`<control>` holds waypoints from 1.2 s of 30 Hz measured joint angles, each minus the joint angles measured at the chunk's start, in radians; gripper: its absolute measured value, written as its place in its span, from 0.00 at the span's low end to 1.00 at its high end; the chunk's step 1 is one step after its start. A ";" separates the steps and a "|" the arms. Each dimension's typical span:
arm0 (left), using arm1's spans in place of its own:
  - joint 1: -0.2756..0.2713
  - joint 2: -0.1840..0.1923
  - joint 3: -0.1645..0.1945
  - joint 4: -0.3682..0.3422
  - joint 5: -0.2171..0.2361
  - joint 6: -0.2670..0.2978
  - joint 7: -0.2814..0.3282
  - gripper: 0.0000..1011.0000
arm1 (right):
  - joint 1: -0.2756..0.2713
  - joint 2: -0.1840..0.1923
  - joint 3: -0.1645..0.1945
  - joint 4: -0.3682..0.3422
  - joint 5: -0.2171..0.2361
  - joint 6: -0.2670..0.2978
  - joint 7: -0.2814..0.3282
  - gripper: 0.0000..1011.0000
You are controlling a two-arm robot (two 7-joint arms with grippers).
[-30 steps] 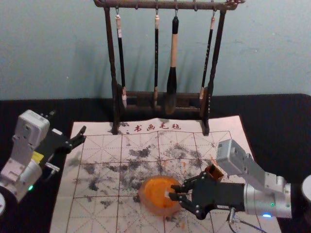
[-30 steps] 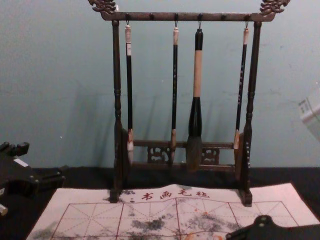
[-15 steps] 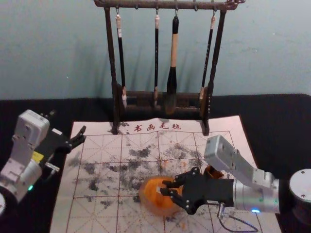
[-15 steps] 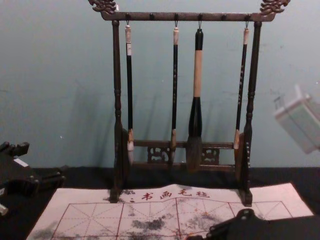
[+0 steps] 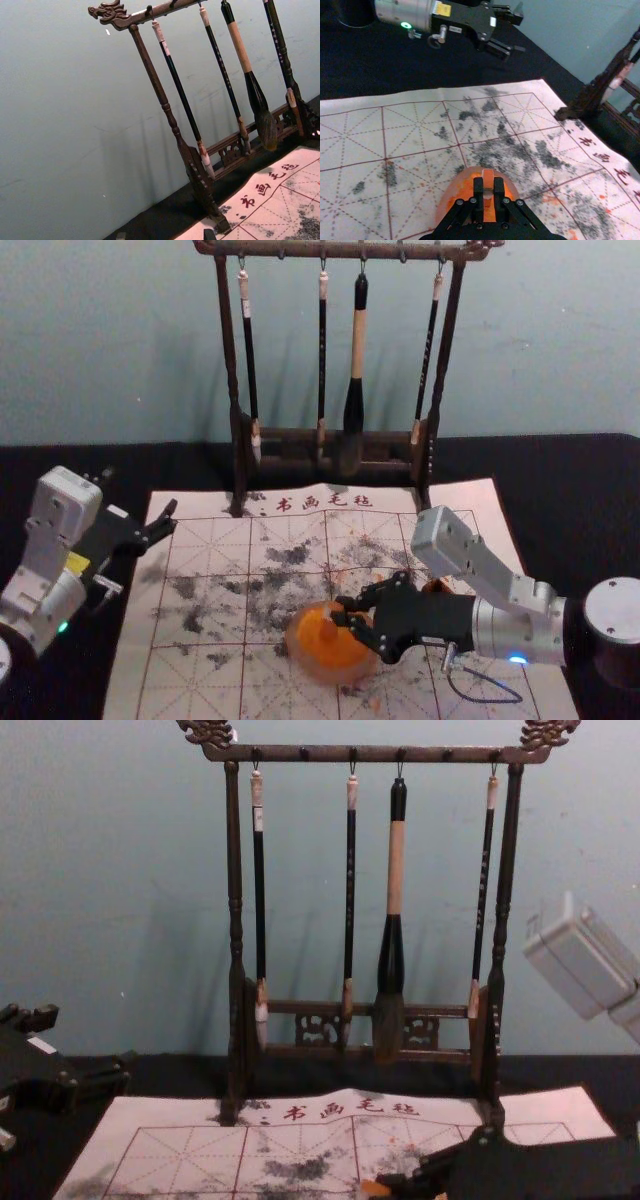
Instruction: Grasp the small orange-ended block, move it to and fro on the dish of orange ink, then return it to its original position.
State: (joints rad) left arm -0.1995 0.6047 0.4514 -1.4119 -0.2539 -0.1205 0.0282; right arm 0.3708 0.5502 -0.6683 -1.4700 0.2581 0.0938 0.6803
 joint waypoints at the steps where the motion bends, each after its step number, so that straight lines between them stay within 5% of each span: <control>1: 0.000 0.000 0.000 0.000 0.000 0.000 0.000 0.99 | 0.002 -0.001 0.002 0.003 -0.001 0.002 -0.002 0.08; 16: 0.000 0.000 0.000 0.000 0.000 0.000 0.000 0.99 | -0.018 0.033 0.046 -0.022 0.015 0.017 -0.009 0.08; 36: 0.000 0.000 0.000 0.000 0.000 0.000 0.000 0.99 | -0.152 0.138 0.240 -0.180 0.100 0.078 -0.157 0.08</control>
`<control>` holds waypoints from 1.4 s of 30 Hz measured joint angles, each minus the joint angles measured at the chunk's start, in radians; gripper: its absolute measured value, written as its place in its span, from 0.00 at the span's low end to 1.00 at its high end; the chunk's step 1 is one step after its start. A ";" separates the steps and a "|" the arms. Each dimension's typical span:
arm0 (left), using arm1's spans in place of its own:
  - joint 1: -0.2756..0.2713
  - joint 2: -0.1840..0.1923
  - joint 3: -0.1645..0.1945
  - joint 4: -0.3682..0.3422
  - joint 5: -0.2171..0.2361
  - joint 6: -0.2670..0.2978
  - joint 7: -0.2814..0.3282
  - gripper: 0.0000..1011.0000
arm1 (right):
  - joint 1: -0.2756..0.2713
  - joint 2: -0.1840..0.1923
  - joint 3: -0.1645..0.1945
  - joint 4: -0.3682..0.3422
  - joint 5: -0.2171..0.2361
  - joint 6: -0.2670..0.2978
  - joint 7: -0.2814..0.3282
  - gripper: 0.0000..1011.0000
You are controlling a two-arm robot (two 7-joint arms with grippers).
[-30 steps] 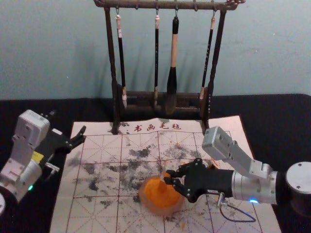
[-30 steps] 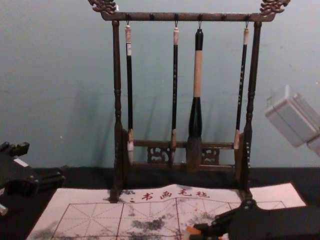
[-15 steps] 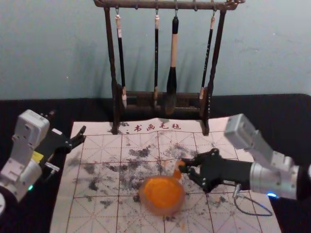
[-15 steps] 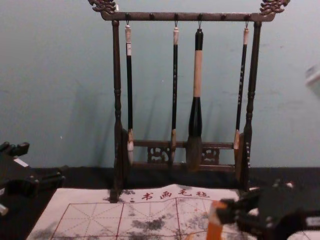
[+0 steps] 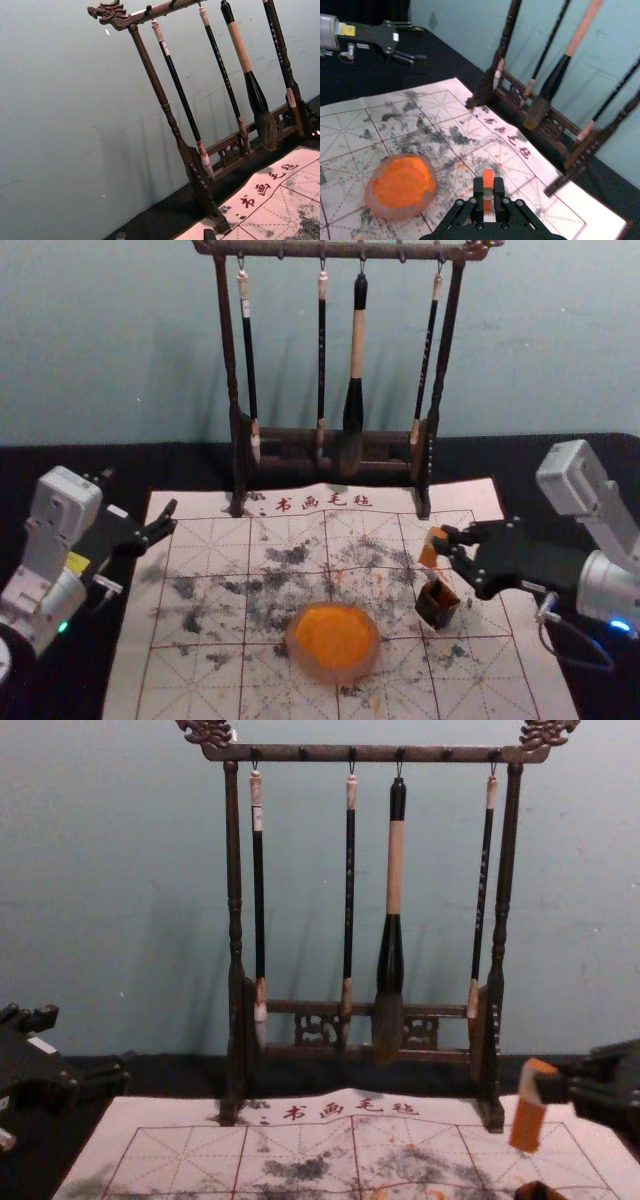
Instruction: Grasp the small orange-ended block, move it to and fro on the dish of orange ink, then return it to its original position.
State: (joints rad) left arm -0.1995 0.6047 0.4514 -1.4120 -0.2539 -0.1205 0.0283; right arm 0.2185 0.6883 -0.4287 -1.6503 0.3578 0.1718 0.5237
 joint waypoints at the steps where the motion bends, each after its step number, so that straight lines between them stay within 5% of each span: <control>1: 0.000 0.000 0.000 0.000 0.000 0.000 0.000 0.99 | -0.011 0.005 0.011 -0.003 0.004 0.001 -0.004 0.08; 20: 0.000 0.000 0.000 0.000 0.000 0.000 0.000 0.99 | -0.097 0.037 0.068 -0.035 0.029 0.007 -0.002 0.08; 42: 0.000 0.000 0.000 0.000 0.000 0.000 0.000 0.99 | -0.089 0.028 0.046 -0.003 0.039 0.015 0.027 0.08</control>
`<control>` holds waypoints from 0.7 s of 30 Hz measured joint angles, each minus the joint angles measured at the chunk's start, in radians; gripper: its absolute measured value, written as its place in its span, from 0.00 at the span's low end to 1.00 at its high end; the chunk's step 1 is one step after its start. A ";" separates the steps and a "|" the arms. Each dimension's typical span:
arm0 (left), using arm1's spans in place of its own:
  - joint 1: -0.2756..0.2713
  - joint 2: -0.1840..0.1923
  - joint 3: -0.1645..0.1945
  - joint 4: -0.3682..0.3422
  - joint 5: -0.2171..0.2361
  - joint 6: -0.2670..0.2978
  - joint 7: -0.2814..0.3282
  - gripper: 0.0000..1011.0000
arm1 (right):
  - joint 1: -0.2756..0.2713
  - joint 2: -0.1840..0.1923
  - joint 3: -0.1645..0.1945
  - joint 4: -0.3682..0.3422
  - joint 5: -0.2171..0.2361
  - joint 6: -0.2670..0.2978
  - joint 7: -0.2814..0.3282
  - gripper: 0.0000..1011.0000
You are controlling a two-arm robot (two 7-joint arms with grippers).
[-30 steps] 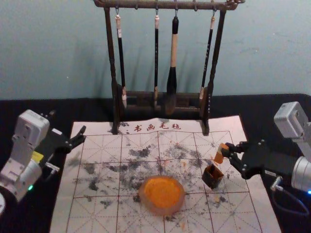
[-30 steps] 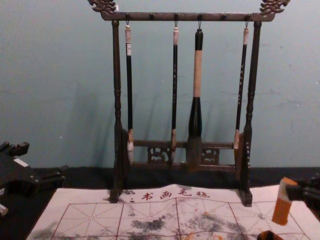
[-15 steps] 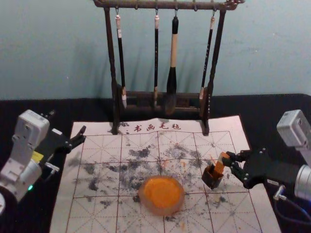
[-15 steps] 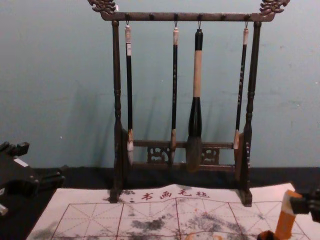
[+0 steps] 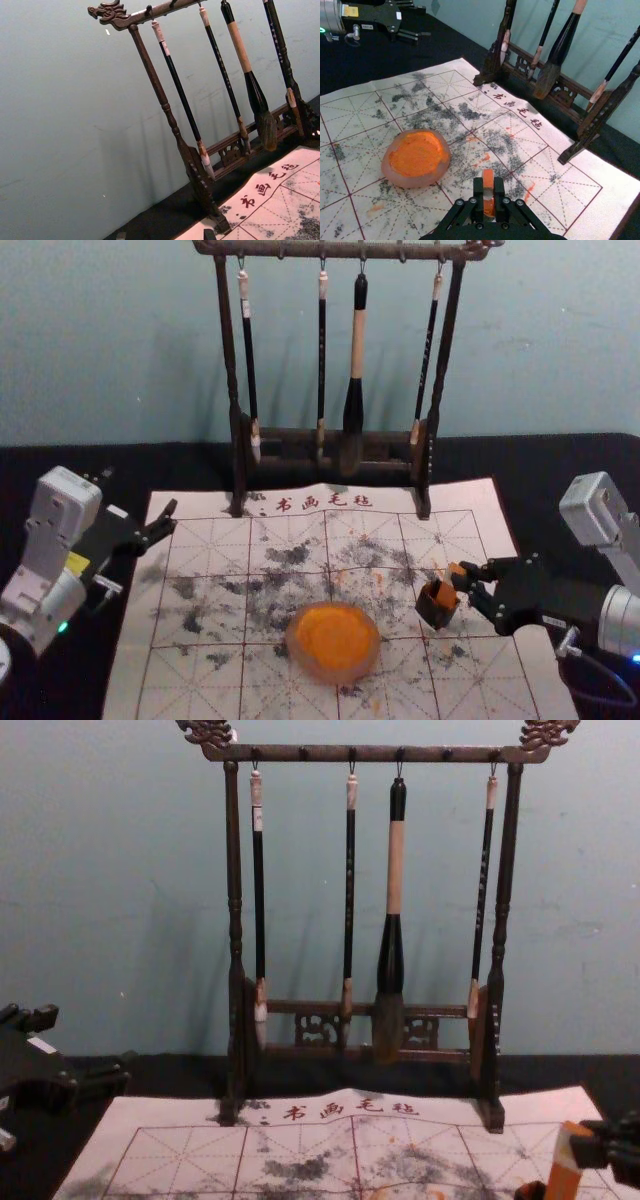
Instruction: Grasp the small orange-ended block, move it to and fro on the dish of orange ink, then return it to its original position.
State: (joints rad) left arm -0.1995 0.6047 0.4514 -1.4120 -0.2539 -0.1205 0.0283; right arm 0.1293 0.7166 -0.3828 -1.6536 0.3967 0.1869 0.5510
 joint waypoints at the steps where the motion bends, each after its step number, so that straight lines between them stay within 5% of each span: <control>1: 0.000 0.000 0.000 0.000 0.000 0.000 0.000 0.99 | 0.002 -0.001 -0.002 0.002 0.000 0.001 0.001 0.08; 21: 0.000 0.000 0.000 0.000 0.000 0.000 0.000 0.99 | 0.035 -0.024 -0.046 0.062 -0.024 0.009 0.008 0.08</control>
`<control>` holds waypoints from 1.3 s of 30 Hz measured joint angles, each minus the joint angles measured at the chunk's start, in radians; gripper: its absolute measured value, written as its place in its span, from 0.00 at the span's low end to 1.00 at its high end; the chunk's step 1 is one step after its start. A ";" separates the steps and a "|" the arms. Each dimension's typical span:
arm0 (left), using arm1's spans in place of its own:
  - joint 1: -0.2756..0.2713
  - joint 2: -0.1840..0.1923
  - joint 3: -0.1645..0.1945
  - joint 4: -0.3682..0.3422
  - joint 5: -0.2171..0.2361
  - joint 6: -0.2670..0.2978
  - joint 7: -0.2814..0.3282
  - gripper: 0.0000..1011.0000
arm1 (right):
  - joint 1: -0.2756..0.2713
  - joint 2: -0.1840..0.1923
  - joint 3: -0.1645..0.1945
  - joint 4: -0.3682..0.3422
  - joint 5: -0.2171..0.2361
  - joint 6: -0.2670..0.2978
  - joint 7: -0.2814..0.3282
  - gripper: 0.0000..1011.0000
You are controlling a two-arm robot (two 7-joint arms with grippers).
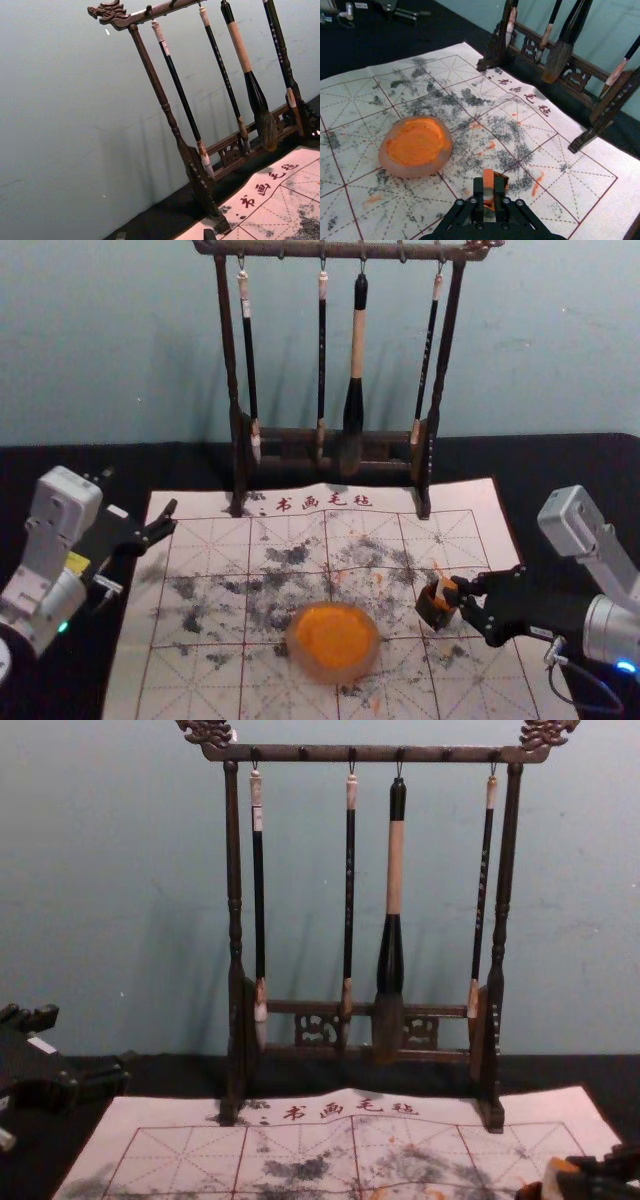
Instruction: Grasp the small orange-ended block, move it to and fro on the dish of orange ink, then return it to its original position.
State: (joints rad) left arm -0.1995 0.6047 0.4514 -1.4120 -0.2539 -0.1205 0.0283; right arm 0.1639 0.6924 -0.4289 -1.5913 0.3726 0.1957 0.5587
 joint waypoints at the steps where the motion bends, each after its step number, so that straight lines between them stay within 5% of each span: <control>1: 0.000 0.000 0.000 0.000 0.000 0.000 0.000 0.99 | 0.002 -0.001 -0.002 0.003 -0.002 0.000 0.000 0.08; 39: 0.000 0.000 0.000 0.000 0.000 0.000 0.000 0.99 | 0.007 -0.011 -0.008 0.021 -0.016 -0.007 -0.003 0.10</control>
State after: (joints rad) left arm -0.1996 0.6047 0.4514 -1.4120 -0.2539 -0.1206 0.0283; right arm 0.1708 0.6818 -0.4370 -1.5699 0.3568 0.1883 0.5556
